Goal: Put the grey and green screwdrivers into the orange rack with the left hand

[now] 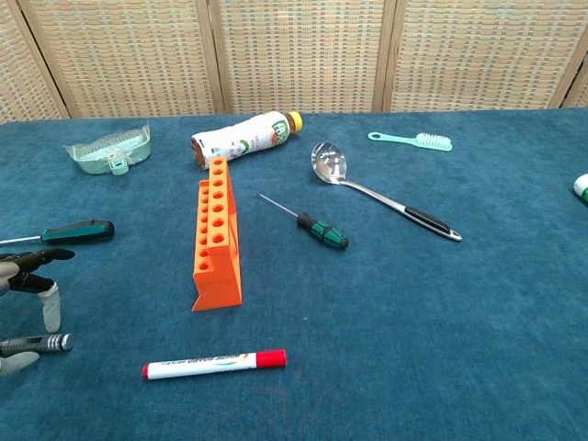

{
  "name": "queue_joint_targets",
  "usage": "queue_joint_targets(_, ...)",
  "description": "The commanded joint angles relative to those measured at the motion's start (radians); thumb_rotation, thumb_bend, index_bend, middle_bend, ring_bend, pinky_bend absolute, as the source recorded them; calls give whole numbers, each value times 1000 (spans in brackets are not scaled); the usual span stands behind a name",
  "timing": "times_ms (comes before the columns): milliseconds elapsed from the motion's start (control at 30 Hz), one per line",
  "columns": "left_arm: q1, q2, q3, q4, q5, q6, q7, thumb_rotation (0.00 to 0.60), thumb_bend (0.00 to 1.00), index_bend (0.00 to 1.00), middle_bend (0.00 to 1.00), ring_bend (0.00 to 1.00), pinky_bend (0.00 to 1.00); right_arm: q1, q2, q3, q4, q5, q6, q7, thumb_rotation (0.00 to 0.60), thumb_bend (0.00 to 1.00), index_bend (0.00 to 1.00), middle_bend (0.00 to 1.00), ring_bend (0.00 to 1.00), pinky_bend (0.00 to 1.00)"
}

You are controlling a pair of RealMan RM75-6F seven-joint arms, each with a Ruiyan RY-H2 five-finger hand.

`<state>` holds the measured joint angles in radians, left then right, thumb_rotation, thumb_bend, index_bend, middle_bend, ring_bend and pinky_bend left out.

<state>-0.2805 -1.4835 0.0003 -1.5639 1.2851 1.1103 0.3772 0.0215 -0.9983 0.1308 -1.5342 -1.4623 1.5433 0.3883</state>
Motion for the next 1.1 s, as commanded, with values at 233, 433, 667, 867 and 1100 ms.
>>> queue_joint_targets(233, -11, -12, 1, 5, -21, -9, 13, 600, 307, 487, 0, 0, 0, 2, -1, 2, 3, 5, -4, 0, 600, 0, 17, 0, 0, 0)
queue_joint_targets(433, -16, -15, 2, 9, -32, -13, 14, 600, 309, 498, 0, 0, 0, 4, -2, 2, 4, 6, -8, -1, 600, 0, 17, 0, 0, 0)
queue_joint_targets(667, -18, -15, 0, 7, -41, -8, 1, 600, 372, 586, 0, 0, 0, 6, -5, 3, 5, 8, -11, -5, 600, 0, 18, 0, 0, 0)
queue_joint_targets(867, -18, 22, -7, -25, -13, 11, -64, 600, 380, 587, 0, 0, 0, 7, -6, 2, 3, 6, -12, -11, 600, 0, 18, 0, 0, 0)
queue_joint_targets(1100, -18, 107, -33, -125, 90, 76, -216, 600, 381, 587, 0, 0, 0, 7, -7, 1, 1, 7, -13, -14, 600, 0, 18, 0, 0, 0)
